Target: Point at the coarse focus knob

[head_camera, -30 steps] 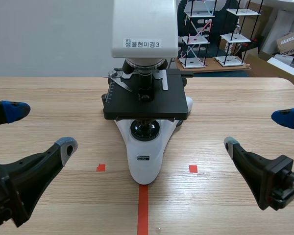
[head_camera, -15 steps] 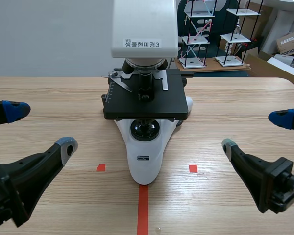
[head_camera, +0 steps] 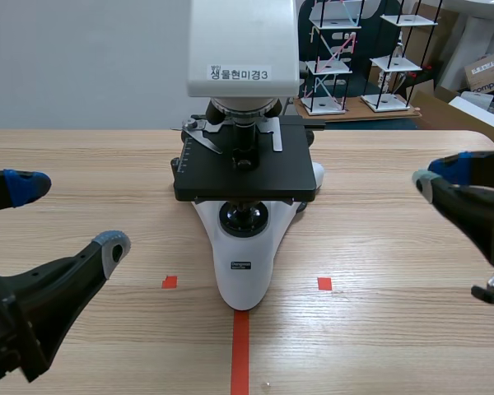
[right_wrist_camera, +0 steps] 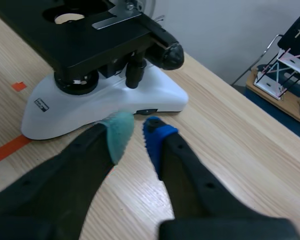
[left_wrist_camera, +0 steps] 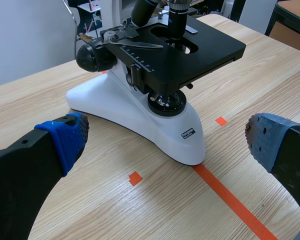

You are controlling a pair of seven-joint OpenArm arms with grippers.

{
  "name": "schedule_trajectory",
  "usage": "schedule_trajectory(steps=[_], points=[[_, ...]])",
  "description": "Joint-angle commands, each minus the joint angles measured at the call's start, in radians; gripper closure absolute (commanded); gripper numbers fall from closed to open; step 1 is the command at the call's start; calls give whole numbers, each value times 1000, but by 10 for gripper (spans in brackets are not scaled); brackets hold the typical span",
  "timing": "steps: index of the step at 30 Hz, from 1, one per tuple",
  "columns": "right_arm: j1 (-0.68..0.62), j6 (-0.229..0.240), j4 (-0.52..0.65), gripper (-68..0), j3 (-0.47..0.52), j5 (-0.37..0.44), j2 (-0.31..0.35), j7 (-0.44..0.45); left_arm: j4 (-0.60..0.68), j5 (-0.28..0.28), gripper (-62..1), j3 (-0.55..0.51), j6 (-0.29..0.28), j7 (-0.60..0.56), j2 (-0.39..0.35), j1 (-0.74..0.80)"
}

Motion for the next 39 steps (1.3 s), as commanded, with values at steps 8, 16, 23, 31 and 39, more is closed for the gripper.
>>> schedule_trajectory(steps=[8, 16, 23, 31, 39], points=[[196, 40, -132, -6, 3, 92, 166, 87, 5, -10, -623, -5, 6, -14, 5, 0], [460, 47, -223, -6, -182, 92, 273, 92, 5, -10, -623, -5, 6, -14, 5, 0], [724, 46, -312, -6, -437, 90, 296, 92, 5, -10, -623, -5, 6, -14, 5, 0], [1033, 34, -411, -6, -713, 88, 283, 61, 5, -10, -623, -5, 6, -14, 5, 0], [1270, -14, -505, -6, -949, 55, 187, -6, 5, -10, -623, -5, 6, -14, 5, 0]])
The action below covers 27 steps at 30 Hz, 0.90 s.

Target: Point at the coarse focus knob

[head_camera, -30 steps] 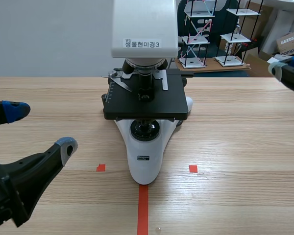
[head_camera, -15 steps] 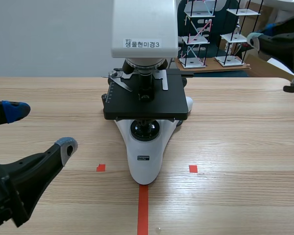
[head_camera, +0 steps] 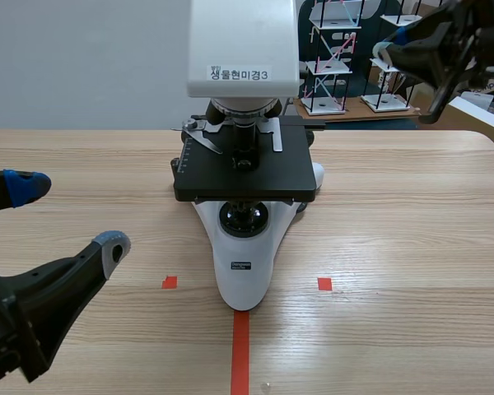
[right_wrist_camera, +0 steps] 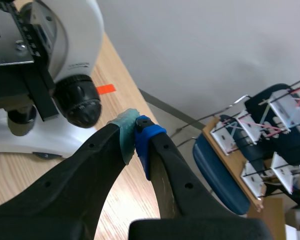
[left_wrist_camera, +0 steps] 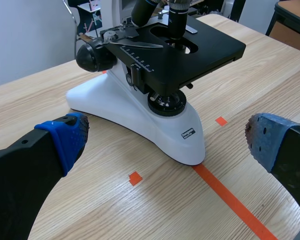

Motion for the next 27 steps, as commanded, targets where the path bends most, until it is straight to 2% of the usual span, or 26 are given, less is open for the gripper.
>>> schedule_trajectory(steps=[1, 6, 10, 27], points=[[49, -1, -7, -6, -9, 7, -23, -4, 5, -10, -623, -5, 6, -15, 5, 0], [127, -1, -76, -6, -104, 6, -90, -23, 5, -10, -623, -5, 6, -15, 5, 0], [139, -1, -112, -6, -130, -2, -122, -24, 5, -10, -623, -5, 6, -15, 5, 0], [139, -9, -114, -6, -130, -8, -126, -26, 5, -10, -623, -5, 6, -14, 5, 0]])
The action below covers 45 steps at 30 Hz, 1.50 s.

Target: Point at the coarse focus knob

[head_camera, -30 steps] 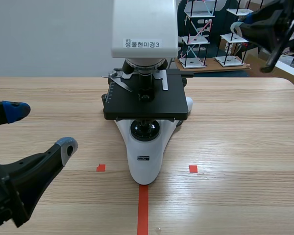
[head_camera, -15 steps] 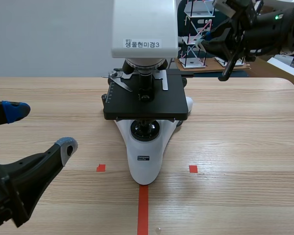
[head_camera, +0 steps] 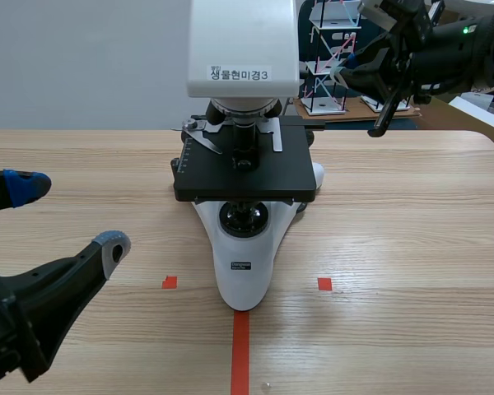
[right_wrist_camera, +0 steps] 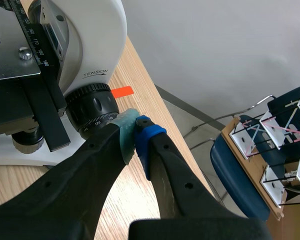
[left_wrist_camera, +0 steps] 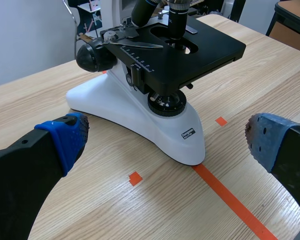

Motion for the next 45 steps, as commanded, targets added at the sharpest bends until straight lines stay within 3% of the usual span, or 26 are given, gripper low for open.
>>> schedule_trajectory(steps=[1, 6, 45], points=[[18, -4, 16, -6, 18, 6, 13, 8, 5, -9, -623, -5, 6, -14, 5, 0], [18, -35, 16, -6, 18, 6, 14, 8, 5, -9, -623, -5, 6, -14, 5, 0], [15, -34, 16, -6, 18, 3, 16, 11, 5, -9, -623, -5, 6, -14, 5, 0]])
